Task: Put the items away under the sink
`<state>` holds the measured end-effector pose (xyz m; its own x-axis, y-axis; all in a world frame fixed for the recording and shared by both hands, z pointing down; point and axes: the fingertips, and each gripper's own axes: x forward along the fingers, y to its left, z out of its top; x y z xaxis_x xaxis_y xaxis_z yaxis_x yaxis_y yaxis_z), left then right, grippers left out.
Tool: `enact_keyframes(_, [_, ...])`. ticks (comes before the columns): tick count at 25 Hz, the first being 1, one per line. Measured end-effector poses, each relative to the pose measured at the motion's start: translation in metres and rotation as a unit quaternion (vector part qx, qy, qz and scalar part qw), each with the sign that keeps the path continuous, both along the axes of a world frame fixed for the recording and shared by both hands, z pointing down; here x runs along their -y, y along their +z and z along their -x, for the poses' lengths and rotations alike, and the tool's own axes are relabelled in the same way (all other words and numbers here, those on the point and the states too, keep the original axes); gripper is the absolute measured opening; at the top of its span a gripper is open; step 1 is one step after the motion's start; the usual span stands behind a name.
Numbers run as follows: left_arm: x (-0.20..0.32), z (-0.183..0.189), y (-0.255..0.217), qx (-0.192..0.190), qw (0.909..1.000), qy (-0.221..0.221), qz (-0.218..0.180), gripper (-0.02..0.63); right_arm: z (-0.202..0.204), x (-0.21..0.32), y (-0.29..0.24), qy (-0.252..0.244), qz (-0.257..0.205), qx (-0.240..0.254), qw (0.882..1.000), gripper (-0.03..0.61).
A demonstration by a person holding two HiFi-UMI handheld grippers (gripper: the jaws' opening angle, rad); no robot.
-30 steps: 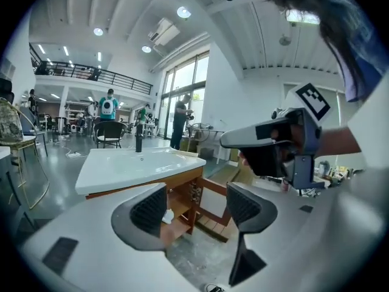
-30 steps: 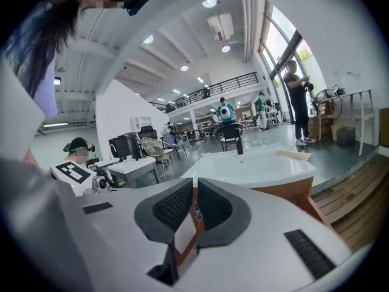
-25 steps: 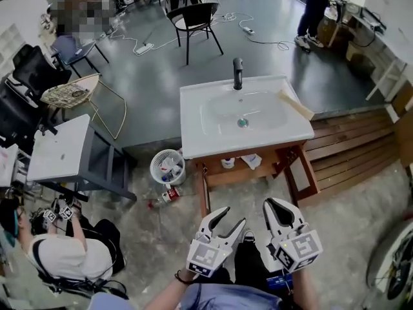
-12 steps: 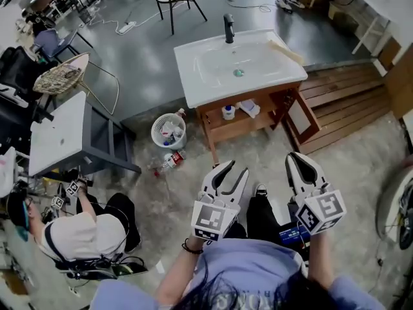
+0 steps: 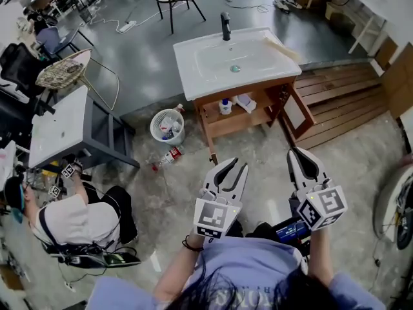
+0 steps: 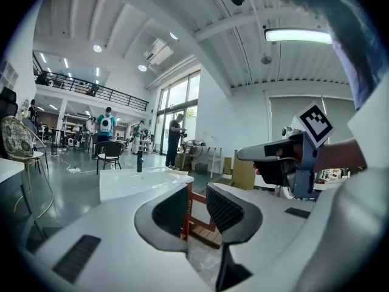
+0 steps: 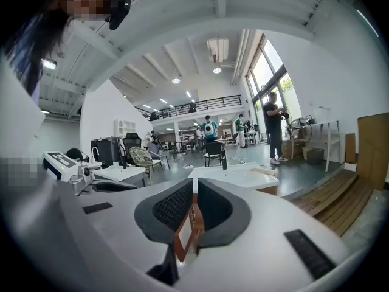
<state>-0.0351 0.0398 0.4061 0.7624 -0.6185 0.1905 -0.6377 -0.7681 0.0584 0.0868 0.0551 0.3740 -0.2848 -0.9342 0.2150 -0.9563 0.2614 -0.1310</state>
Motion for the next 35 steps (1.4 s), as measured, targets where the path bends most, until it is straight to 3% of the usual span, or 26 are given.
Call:
enact_keyframes(12, [-0.071, -0.052, -0.009, -0.013, 0.9974, -0.069, 0.014, 0.092, -0.021, -0.063, 0.011, -0.106, 0.026, -0.012, 0.994, 0.035])
enact_keyframes(22, [-0.13, -0.076, -0.006, 0.011, 0.9953, -0.096, 0.004, 0.071, -0.033, -0.112, 0.016, -0.153, 0.019, -0.016, 0.988, 0.034])
enact_keyframes(35, [-0.158, -0.088, -0.011, 0.023, 0.994, -0.107, -0.007, 0.056, -0.028, -0.141, 0.01, -0.183, 0.006, -0.025, 0.983, 0.031])
